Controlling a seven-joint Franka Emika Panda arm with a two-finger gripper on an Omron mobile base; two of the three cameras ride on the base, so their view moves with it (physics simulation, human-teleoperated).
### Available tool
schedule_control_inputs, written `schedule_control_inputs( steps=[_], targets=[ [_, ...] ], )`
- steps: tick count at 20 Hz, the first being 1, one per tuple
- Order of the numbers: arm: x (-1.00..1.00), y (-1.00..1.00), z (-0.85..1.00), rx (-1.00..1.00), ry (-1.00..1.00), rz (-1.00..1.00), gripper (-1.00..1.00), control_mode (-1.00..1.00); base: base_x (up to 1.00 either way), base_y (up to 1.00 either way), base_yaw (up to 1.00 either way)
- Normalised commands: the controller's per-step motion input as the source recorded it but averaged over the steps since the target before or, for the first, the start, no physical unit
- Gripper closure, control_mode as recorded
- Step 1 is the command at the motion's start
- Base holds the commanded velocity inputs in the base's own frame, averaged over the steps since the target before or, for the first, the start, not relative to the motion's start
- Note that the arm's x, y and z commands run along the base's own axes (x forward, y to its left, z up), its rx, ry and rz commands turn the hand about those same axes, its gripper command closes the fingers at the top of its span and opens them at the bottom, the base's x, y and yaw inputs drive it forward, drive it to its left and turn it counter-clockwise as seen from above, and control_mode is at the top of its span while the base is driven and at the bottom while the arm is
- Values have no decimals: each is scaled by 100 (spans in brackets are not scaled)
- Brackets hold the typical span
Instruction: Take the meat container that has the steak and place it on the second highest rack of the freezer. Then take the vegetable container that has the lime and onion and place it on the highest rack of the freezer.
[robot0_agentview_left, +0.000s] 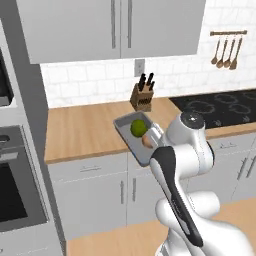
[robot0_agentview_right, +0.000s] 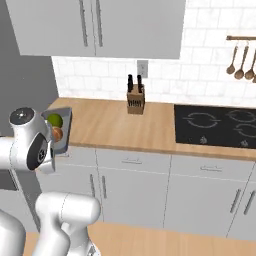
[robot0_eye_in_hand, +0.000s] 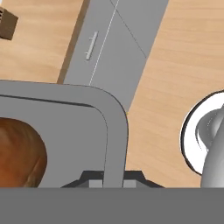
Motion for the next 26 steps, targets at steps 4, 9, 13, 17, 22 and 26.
schedule_control_inputs(
  steps=[4, 9, 13, 17, 22, 26],
  targets=[
    [0, 0, 0, 0, 0, 0, 100, 100, -99, 98, 38],
    [0, 0, 0, 0, 0, 0, 100, 100, -53, 100, 58],
    [0, 0, 0, 0, 0, 0, 100, 100, 7, 100, 51],
    [0, 0, 0, 0, 0, 0, 100, 100, 33, 100, 36],
    [0, 0, 0, 0, 0, 0, 100, 100, 52, 100, 16],
    [0, 0, 0, 0, 0, 0, 100, 100, 96, 100, -11]
  ],
)
